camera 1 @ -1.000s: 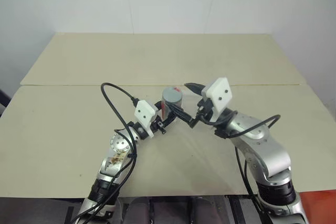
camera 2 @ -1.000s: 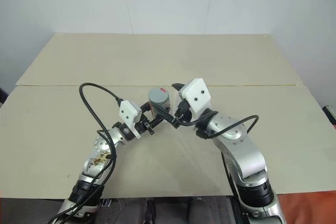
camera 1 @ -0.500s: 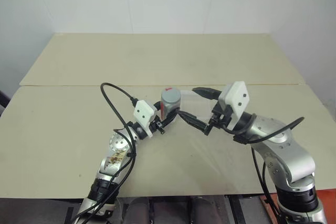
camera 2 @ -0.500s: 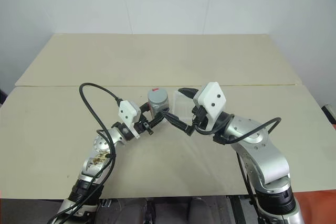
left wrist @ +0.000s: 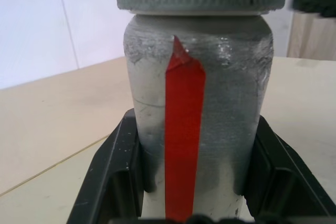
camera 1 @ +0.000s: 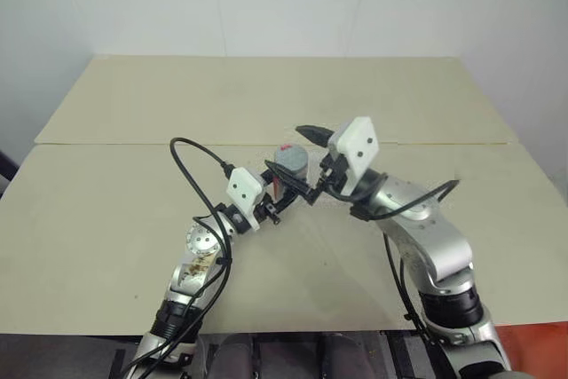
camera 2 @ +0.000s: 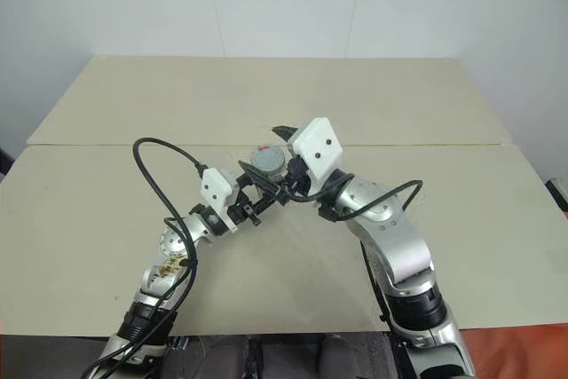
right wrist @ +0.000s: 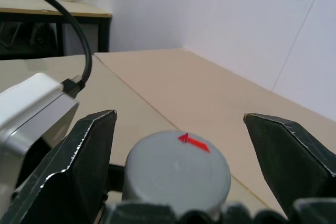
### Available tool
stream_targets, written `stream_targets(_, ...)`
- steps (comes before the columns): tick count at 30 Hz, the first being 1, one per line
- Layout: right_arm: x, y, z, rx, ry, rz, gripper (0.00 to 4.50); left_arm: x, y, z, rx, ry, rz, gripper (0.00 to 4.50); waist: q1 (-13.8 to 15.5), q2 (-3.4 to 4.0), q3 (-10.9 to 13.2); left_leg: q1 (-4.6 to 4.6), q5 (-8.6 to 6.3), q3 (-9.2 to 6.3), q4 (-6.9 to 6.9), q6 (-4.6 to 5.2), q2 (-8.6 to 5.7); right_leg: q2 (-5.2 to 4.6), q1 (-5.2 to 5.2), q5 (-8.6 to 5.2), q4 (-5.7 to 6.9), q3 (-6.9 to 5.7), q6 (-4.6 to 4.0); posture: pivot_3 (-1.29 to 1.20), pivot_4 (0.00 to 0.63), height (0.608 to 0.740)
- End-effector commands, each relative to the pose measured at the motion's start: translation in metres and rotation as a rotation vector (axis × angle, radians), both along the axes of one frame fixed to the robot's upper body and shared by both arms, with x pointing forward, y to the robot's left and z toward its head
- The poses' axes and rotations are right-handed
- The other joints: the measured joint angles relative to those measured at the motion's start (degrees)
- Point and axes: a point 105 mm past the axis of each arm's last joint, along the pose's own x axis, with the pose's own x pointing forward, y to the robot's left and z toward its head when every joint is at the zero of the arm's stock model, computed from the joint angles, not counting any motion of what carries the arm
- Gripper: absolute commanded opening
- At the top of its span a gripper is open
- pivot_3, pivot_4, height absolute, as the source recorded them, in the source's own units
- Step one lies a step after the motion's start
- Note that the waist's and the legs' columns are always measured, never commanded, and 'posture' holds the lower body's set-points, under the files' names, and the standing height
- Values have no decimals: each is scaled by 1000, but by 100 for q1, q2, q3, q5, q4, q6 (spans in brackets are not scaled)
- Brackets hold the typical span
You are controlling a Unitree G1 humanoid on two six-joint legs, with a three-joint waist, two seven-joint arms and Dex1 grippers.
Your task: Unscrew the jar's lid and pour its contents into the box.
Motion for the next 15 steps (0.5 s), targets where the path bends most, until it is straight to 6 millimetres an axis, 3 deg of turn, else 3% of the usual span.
stream_targets(1,-1,-2,12,19,-65,-11,4490,-3,-2,13,-16,-60,-3,2010,-3,0,0,0,0,0,0,0,0,0,0,0,0,1,0,0,150,740)
stream_targets(15,-5,-19,6,10,-45,-57,4490,-2,1,11,-10,-56,4,2010,-3,0,0,1,-1,0,0,2,1,0,0,0,-1,1,0,0,150,740)
